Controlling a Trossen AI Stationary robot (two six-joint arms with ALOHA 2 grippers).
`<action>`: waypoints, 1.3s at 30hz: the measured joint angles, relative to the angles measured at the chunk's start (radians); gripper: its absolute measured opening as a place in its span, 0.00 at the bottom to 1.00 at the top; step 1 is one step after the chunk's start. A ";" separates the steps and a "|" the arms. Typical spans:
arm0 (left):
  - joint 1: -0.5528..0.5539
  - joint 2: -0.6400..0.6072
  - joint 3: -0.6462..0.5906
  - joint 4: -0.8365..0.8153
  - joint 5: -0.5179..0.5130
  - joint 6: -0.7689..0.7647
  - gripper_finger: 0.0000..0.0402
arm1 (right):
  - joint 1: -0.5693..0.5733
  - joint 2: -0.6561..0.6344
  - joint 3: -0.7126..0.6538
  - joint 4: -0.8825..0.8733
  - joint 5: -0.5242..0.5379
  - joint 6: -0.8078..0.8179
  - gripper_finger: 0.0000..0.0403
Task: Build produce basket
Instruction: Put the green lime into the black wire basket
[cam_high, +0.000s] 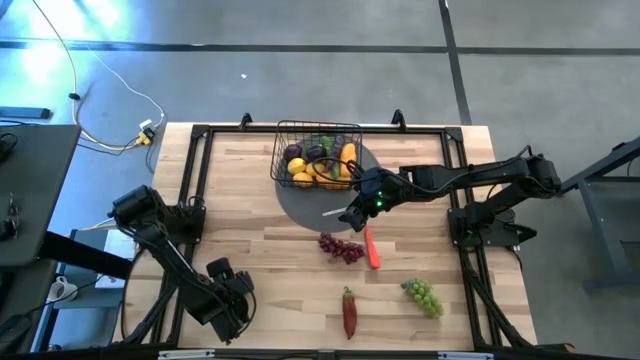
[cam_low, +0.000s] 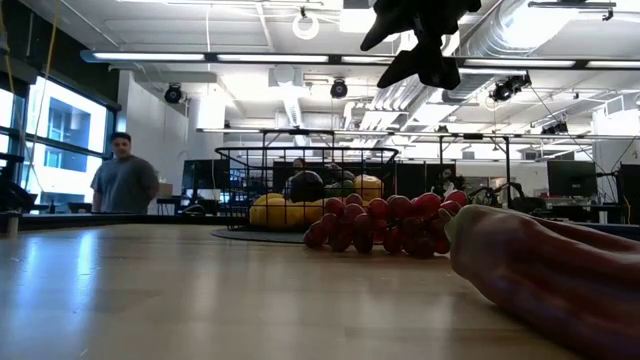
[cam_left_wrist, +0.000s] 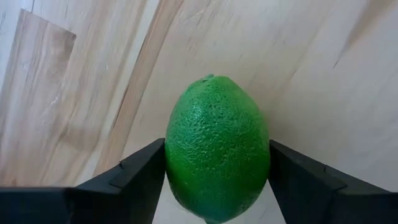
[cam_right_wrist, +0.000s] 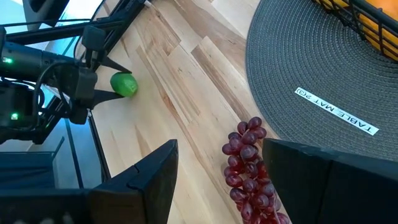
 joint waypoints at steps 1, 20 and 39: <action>0.002 0.000 0.000 0.001 0.000 0.000 0.61 | 0.000 0.000 0.000 0.000 0.000 0.000 0.53; 0.053 -0.075 0.000 0.014 -0.048 -0.014 0.47 | 0.000 0.000 0.000 0.019 0.000 -0.047 0.53; 0.383 -0.295 0.001 0.015 -0.273 0.339 0.47 | -0.004 -0.073 0.000 0.027 0.089 -0.112 0.53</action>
